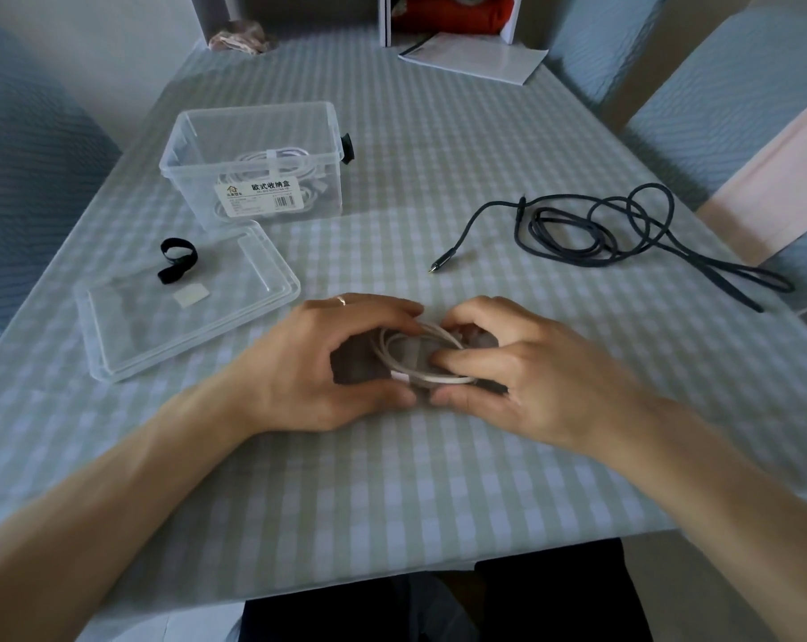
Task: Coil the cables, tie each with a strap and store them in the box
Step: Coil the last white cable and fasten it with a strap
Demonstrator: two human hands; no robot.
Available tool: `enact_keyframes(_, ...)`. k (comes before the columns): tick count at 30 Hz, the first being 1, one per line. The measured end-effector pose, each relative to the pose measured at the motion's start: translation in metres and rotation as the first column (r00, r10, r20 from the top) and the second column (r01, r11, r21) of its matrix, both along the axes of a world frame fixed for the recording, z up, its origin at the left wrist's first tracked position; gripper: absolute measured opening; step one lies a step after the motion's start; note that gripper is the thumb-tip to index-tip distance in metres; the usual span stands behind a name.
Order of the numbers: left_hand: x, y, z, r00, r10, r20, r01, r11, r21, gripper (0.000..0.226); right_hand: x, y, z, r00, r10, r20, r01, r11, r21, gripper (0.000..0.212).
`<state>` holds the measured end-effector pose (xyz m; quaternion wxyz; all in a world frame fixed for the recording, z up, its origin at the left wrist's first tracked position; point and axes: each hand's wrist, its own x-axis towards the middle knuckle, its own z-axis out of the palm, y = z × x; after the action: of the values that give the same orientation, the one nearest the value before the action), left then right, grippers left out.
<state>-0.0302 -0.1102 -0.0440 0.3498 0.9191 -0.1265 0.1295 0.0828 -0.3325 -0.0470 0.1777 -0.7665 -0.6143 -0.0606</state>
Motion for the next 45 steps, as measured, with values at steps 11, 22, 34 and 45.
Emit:
enact_keyframes(11,-0.008,0.005,-0.003,0.997,0.015,0.073,-0.026,0.988,0.154,0.031,0.005,0.002,-0.009,0.999,0.041,-0.013,-0.040,0.993,0.113,0.044)
enact_keyframes(22,0.001,0.004,-0.007,0.990,-0.034,0.135,-0.019,0.926,0.378,0.027,0.008,0.015,0.003,0.997,0.078,0.013,-0.077,0.995,-0.065,0.039)
enact_keyframes(34,-0.001,-0.001,0.000,0.989,0.017,0.148,-0.102,0.800,0.591,0.022,0.014,0.011,-0.007,0.994,0.083,-0.075,-0.082,0.997,0.011,0.039)
enact_keyframes(45,0.013,-0.011,0.014,0.984,0.050,0.170,-0.111,0.920,0.375,0.022,0.019,0.017,0.003,0.962,0.047,-0.270,-0.004,0.987,0.158,0.032)
